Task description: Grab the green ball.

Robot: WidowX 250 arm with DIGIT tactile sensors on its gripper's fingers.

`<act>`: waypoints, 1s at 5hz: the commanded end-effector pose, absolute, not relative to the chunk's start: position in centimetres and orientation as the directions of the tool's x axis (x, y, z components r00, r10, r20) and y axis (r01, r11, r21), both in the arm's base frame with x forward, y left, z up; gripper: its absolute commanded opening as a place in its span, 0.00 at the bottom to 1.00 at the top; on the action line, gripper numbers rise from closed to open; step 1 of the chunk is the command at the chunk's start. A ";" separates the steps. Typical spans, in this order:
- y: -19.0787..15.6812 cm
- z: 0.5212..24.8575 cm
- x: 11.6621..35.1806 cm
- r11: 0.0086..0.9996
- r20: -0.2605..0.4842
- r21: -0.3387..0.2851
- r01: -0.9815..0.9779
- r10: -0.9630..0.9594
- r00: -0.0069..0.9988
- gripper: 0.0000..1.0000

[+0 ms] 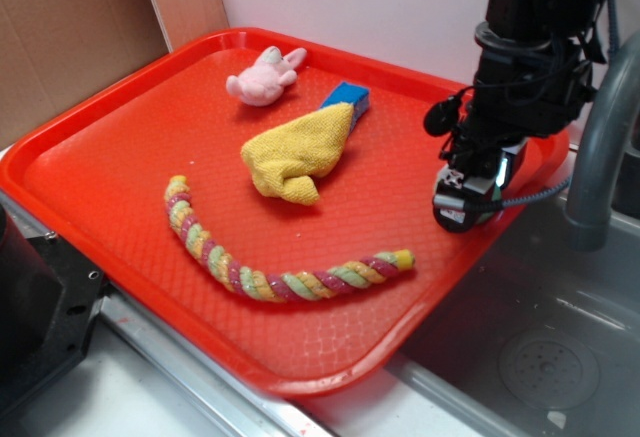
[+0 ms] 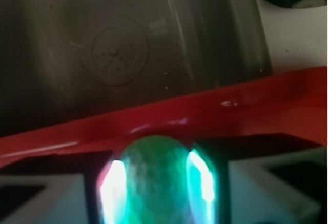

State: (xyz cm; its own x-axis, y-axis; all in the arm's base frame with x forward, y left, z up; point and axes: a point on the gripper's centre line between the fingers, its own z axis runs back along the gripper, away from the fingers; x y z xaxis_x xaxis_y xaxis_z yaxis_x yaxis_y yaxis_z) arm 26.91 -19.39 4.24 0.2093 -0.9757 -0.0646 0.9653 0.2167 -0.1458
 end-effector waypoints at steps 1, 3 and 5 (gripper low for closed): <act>-14.8 13.9 19.9 0.576 -0.026 0.012 0.817 -0.817 0.576 0.00; -9.1 17.2 14.9 0.898 -0.004 0.012 0.441 -0.441 0.898 0.00; -5.0 18.6 14.6 0.999 0.044 0.028 -0.044 0.043 0.998 0.00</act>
